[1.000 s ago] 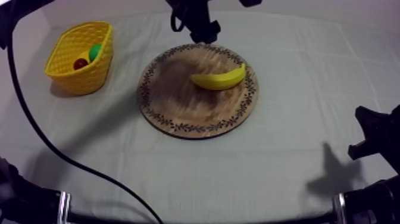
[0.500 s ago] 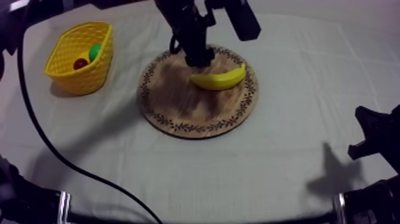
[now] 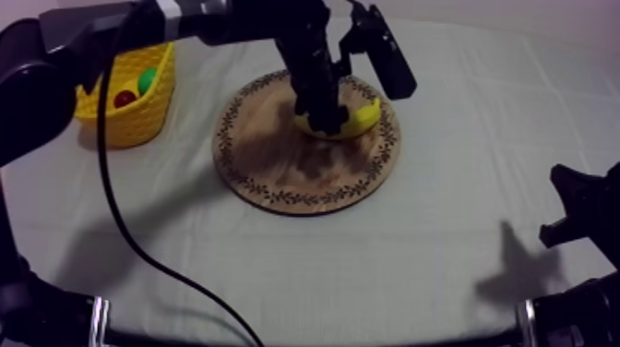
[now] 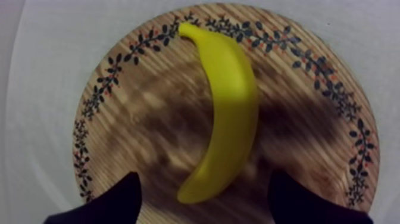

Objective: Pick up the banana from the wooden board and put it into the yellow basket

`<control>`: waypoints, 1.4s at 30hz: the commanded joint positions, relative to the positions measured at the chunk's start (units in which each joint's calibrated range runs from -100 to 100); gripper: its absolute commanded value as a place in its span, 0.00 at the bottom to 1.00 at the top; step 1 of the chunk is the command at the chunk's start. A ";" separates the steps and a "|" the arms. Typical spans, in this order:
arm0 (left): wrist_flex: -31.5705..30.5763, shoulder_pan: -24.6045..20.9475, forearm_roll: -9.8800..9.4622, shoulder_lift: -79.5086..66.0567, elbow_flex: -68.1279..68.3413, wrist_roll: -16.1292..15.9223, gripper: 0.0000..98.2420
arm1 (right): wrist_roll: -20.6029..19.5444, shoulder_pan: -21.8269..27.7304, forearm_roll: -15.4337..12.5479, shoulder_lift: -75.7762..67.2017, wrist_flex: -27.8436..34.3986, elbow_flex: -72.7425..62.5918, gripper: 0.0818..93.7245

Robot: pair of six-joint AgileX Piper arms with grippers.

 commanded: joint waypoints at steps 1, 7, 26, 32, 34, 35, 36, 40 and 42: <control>0.10 0.07 0.12 2.13 -1.67 -0.05 0.77 | 0.01 0.00 0.02 0.00 0.00 -0.03 0.00; -0.24 0.10 0.27 7.56 -7.33 0.01 0.75 | 0.01 0.00 0.02 0.00 0.00 -0.03 0.00; -0.38 0.32 0.51 15.70 -16.48 0.21 0.38 | 0.00 0.00 0.02 0.00 0.00 -0.03 0.00; -0.55 0.09 0.55 15.80 -17.01 -0.18 0.25 | 0.01 0.00 0.02 0.00 0.00 -0.03 0.00; -0.46 -0.01 0.57 15.42 -16.72 -0.12 0.23 | 0.01 0.00 0.02 0.00 0.00 -0.03 0.00; -0.18 -0.09 0.64 15.05 -16.53 -0.06 0.22 | 0.01 0.00 0.02 0.00 0.00 -0.03 0.00; 0.29 -0.16 0.79 14.52 -16.36 -0.09 0.21 | 0.01 0.00 0.02 0.00 0.00 -0.03 0.00; 2.20 -0.89 2.33 9.83 -13.58 -1.23 0.18 | 0.01 0.00 0.02 0.00 0.00 -0.03 0.00; 3.42 -1.43 3.33 5.52 -10.45 -2.13 0.18 | 0.01 0.00 0.02 0.00 0.00 -0.03 0.00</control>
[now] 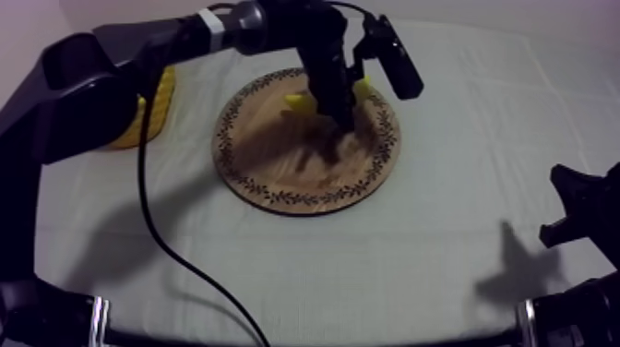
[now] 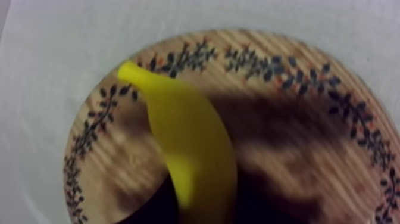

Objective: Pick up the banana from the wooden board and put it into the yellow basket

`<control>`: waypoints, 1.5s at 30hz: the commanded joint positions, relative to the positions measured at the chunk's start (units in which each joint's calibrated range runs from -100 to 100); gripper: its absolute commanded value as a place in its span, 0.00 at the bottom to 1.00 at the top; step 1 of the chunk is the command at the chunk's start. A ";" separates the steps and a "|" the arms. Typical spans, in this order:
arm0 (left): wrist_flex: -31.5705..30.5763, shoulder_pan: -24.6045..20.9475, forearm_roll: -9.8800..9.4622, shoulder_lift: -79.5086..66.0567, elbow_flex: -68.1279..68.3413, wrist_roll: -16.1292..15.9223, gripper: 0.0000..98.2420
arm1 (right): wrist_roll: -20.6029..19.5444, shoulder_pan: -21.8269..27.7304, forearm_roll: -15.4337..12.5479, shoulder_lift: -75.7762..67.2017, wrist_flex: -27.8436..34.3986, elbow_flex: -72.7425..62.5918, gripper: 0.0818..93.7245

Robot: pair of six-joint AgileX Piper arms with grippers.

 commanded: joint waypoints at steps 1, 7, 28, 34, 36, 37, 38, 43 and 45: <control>1.35 -0.53 1.00 -6.40 3.98 -1.05 0.17 | 0.01 0.00 0.02 0.00 0.00 -0.03 0.00; 3.86 -2.96 2.40 -22.07 13.61 -2.14 0.15 | 0.01 0.00 0.02 0.00 0.00 -0.03 0.00; 16.35 -11.64 1.07 -60.56 31.61 6.41 0.13 | 0.01 0.00 0.02 0.00 0.00 -0.03 0.00; 18.19 -15.43 2.29 -57.70 25.34 13.43 0.17 | 0.01 0.00 0.02 0.00 0.00 -0.03 0.00; 17.95 -16.88 2.25 -55.91 23.63 15.25 0.18 | 0.01 0.00 0.02 0.00 0.00 -0.03 0.00; 17.69 -17.66 2.20 -54.89 22.86 15.97 0.19 | 0.01 0.00 0.02 0.00 0.00 -0.03 0.00; 17.34 -18.53 2.15 -53.84 22.18 16.54 0.19 | 0.01 0.00 0.02 0.00 0.00 -0.03 0.00; 14.09 -22.89 1.60 -48.26 19.98 18.19 0.19 | 0.01 0.00 0.02 0.00 0.00 -0.03 0.00; 12.73 -24.39 1.19 -46.01 19.56 18.57 0.20 | -0.01 0.00 0.02 0.00 0.00 -0.03 0.00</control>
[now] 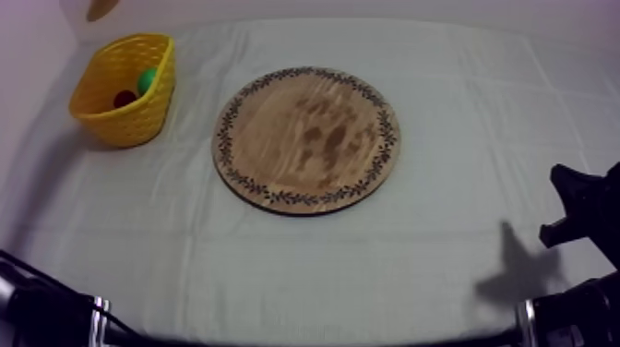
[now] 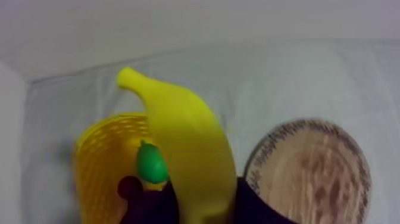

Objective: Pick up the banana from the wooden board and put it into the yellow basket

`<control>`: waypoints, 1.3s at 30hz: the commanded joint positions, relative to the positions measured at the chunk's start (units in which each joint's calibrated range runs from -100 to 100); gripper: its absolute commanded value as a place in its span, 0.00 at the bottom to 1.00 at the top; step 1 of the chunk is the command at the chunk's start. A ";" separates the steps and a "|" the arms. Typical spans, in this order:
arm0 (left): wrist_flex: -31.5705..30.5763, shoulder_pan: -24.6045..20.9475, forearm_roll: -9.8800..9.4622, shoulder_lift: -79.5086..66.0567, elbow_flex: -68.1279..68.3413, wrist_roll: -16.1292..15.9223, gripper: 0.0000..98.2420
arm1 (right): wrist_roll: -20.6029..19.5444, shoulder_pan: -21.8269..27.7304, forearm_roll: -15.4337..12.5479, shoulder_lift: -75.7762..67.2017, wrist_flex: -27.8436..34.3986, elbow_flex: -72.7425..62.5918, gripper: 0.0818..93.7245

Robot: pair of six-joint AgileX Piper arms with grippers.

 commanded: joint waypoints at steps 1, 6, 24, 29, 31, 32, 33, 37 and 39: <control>-1.22 -2.42 -0.37 3.04 -0.22 0.50 0.20 | -0.02 0.00 0.02 0.00 0.00 -0.03 0.00; -3.31 -5.42 -1.46 8.36 -0.02 1.53 0.21 | 0.00 0.00 0.02 0.00 0.00 -0.03 0.00; -7.80 -8.29 -2.51 20.39 7.89 2.17 0.17 | 0.01 0.00 0.02 0.00 0.00 -0.03 0.00; -8.10 -8.32 -2.83 21.68 9.43 2.12 0.16 | 0.01 0.00 0.02 0.00 0.00 -0.03 0.00; -8.19 -8.32 -2.96 22.06 9.59 2.11 0.17 | 0.01 0.00 0.02 0.00 0.00 -0.03 0.00; -8.22 -8.32 -3.02 22.21 9.54 2.11 0.17 | 0.01 0.00 0.02 0.00 0.00 -0.03 0.00; -8.24 -8.32 -3.05 22.31 9.44 2.11 0.17 | 0.01 0.00 0.02 0.00 0.00 -0.03 0.00; -8.27 -8.16 -3.06 22.47 9.21 1.98 0.19 | 0.01 0.00 0.02 0.00 0.00 -0.03 0.00; -7.85 -7.90 -3.07 22.33 9.34 2.15 0.30 | 0.01 0.00 0.02 0.00 0.00 -0.03 0.00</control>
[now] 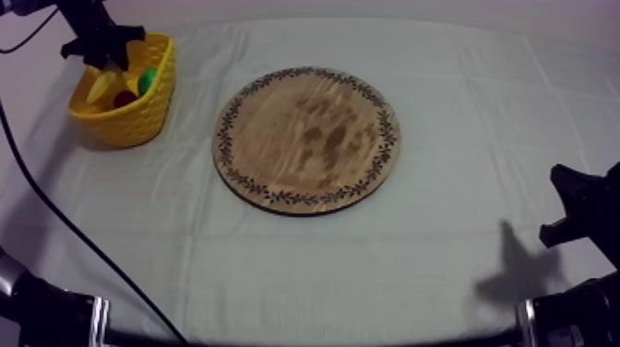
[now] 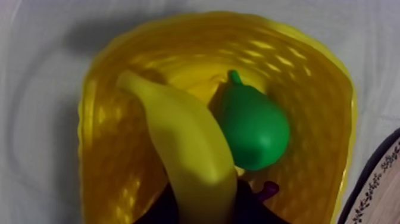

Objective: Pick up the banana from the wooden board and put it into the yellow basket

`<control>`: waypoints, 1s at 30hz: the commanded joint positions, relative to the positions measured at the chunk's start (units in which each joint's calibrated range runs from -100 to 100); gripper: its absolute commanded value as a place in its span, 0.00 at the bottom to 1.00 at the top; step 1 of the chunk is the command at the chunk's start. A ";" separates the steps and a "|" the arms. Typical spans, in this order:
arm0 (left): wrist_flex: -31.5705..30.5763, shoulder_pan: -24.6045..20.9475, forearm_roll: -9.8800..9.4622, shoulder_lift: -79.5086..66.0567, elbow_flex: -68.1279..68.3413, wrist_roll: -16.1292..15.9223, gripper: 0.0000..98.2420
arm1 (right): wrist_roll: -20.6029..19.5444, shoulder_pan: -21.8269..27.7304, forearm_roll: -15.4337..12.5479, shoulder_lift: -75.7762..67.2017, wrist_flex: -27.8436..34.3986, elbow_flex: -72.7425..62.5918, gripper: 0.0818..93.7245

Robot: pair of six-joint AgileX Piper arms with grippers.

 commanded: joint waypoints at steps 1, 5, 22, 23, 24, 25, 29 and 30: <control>0.74 0.22 0.09 -0.22 0.20 0.26 0.41 | 0.01 0.00 0.02 0.00 0.00 -0.03 0.00; 3.02 0.62 0.85 -0.76 0.60 -0.22 0.70 | 0.01 0.00 0.02 0.00 0.00 -0.03 0.00; -2.09 0.85 -0.39 -6.02 1.39 0.65 0.51 | 0.01 0.00 0.02 0.00 0.00 -0.03 0.00; -3.50 0.63 -0.40 -7.02 1.56 0.93 0.46 | 0.01 0.00 0.02 0.00 0.00 -0.03 0.00; -4.87 0.37 -0.28 -8.09 1.71 1.06 0.41 | 0.01 0.00 0.02 0.00 0.00 -0.03 0.00; -6.17 0.12 -0.06 -9.19 1.85 0.98 0.35 | 0.01 0.00 0.02 0.00 0.00 -0.03 0.00; -10.22 -0.43 0.71 -14.42 3.15 -0.31 0.14 | 0.01 0.00 0.02 0.00 0.00 -0.03 0.00; -11.08 -0.48 0.80 -15.95 3.93 -0.73 0.12 | 0.01 0.00 0.02 0.00 0.00 -0.03 0.00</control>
